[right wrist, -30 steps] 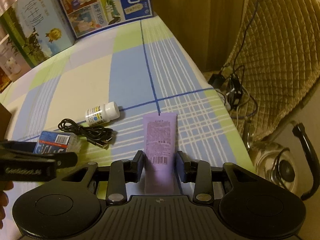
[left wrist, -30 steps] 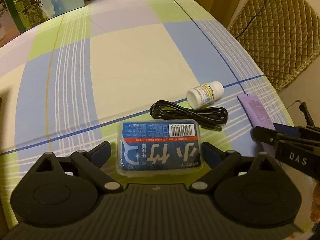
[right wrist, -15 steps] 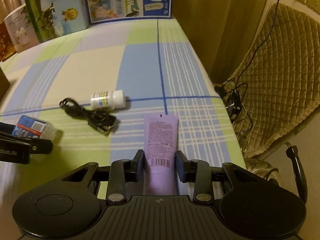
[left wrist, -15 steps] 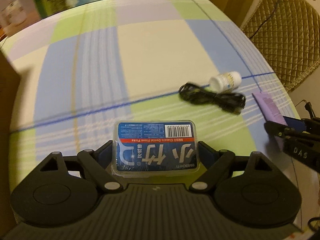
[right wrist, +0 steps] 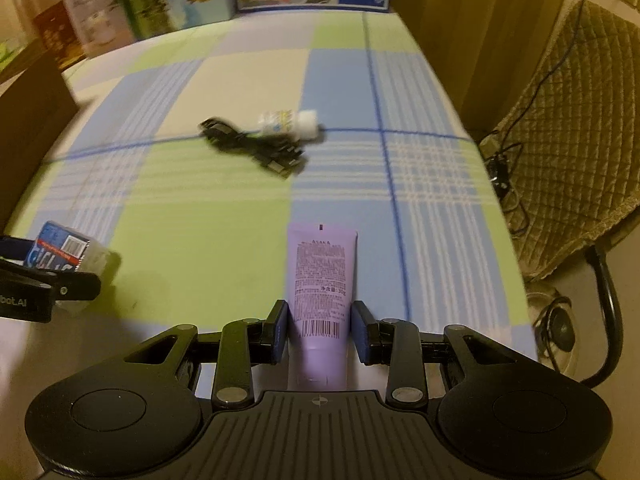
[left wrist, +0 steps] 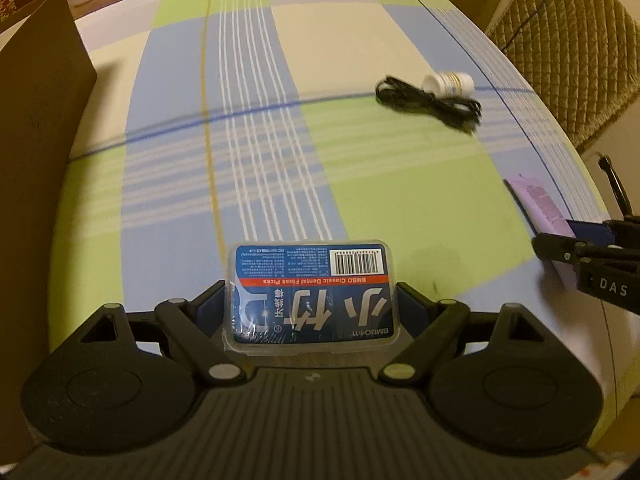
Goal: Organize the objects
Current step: 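Carry the blue floss box and purple tube with both tools toward the cardboard box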
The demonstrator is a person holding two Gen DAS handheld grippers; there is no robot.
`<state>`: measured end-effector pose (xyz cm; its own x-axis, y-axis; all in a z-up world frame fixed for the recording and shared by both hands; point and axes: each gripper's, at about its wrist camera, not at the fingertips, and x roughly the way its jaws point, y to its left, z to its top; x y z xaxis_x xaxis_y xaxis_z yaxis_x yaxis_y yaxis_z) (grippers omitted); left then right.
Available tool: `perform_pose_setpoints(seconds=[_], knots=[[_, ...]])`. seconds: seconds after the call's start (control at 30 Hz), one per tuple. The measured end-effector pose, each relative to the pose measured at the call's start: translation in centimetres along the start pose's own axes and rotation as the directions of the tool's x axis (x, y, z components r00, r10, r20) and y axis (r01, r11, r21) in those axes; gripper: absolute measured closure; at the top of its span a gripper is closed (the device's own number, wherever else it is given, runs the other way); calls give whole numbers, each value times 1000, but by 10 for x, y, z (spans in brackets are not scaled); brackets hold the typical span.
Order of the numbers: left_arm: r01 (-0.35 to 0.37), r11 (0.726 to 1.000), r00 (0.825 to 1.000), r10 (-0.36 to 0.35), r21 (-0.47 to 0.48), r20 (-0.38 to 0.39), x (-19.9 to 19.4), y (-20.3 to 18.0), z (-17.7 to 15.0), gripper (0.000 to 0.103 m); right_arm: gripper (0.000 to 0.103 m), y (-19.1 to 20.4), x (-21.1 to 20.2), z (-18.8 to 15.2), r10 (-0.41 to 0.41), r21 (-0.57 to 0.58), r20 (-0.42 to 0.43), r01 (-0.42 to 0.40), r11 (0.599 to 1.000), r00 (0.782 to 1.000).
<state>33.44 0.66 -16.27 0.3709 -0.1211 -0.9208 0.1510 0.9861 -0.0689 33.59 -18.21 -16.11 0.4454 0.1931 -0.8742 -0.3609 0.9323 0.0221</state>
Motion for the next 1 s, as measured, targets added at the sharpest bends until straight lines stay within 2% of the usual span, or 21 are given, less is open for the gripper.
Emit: perform_pose_setpoints(seconds=[0.17,0.47,0.77,1.0], knots=[[13,1000,1000,-13,10,-3,-12,-2,-15,19,73,11,-8,-10,50,-15,-22,-50,999,999],[18,1000,996,-16,-23,82,-59,10,-21,19,73,32,-36,-5,140,-23,12,-139,990,990],[11,997,984,2,-73,177,-109,34,-21,19,73,70,-67,18,233,-82,79,-227,970,969],[7,993,967,22,-114,255,-150,60,-28,19,73,107,-85,30,307,-135,112,-292,947,945]])
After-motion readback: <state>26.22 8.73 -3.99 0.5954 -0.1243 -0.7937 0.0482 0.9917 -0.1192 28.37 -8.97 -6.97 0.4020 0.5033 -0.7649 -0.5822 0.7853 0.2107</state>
